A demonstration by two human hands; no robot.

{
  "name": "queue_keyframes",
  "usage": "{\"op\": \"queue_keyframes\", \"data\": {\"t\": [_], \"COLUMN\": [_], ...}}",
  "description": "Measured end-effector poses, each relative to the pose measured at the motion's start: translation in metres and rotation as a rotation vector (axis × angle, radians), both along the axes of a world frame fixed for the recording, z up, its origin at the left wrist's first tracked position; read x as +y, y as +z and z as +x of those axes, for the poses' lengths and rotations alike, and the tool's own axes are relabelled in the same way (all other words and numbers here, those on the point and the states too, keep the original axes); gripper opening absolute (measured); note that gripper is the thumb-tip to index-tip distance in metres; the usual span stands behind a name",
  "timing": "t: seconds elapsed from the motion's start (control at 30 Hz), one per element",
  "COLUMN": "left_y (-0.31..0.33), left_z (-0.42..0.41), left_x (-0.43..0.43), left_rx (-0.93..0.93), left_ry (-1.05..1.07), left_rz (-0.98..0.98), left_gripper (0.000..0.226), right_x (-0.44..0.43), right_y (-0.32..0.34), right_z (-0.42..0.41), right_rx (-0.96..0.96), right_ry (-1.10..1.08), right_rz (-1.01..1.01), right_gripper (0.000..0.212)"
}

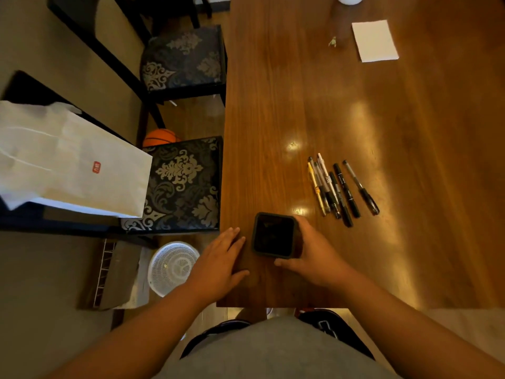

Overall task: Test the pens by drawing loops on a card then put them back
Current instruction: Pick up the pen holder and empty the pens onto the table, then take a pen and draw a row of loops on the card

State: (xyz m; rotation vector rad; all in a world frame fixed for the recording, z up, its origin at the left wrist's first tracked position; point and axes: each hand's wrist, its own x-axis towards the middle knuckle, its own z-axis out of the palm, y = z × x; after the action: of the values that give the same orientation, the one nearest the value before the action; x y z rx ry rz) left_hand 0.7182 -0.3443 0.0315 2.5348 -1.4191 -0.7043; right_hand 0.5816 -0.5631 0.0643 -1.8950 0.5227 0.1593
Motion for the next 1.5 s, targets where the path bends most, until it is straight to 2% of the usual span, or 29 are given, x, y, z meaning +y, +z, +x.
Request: {"op": "queue_keyframes", "data": {"t": [0.1, 0.17, 0.37, 0.5, 0.6, 0.7, 0.9, 1.03, 1.17, 1.33, 1.43, 1.5], "left_y": [0.012, 0.021, 0.045, 0.045, 0.035, 0.019, -0.004, -0.008, -0.005, 0.009, 0.017, 0.023], "left_z": [-0.005, -0.012, -0.067, -0.111, -0.129, -0.135, -0.133, -0.127, -0.123, -0.116, -0.116, -0.124], "left_x": [0.002, 0.006, -0.023, -0.084, -0.125, -0.149, -0.150, -0.141, -0.142, -0.159, -0.178, -0.191], "left_rx": [-0.051, -0.050, 0.093, 0.097, 0.045, -0.040, -0.116, -0.109, -0.095, -0.007, 0.116, 0.203], "left_ry": [0.005, -0.041, -0.394, -0.425, -0.384, -0.360, -0.361, -0.386, -0.378, -0.361, -0.438, -0.515], "left_rz": [-0.015, 0.013, 0.024, -0.036, -0.077, -0.039, 0.055, 0.042, 0.088, 0.071, 0.023, 0.049], "left_gripper": [0.051, 0.038, 0.039, 0.037, 0.040, 0.051, 0.068, 0.070, 0.069, 0.047, 0.039, 0.037], "right_x": [-0.011, -0.026, -0.092, -0.130, -0.146, -0.156, -0.160, -0.156, -0.149, -0.107, -0.076, -0.058], "right_y": [-0.001, 0.000, 0.005, 0.004, 0.000, -0.008, -0.030, -0.032, -0.024, -0.004, 0.008, 0.017], "right_z": [-0.016, -0.034, -0.079, -0.081, -0.068, -0.052, -0.029, -0.026, -0.047, -0.122, -0.171, -0.203], "right_rx": [0.042, 0.084, 0.135, 0.227, 0.276, 0.311, 0.403, 0.441, 0.553, 0.401, 0.357, 0.319], "right_ry": [0.050, 0.049, -0.308, -0.342, -0.334, -0.358, -0.316, -0.324, -0.388, -0.760, -0.909, -1.017], "right_rz": [-0.106, -0.202, -0.336, -0.470, -0.560, -0.642, -0.775, -0.786, -0.644, -0.142, 0.094, 0.254], "right_gripper": [0.090, 0.081, 0.027, 0.012, 0.013, 0.014, 0.024, 0.014, 0.018, 0.017, 0.004, 0.009]}}
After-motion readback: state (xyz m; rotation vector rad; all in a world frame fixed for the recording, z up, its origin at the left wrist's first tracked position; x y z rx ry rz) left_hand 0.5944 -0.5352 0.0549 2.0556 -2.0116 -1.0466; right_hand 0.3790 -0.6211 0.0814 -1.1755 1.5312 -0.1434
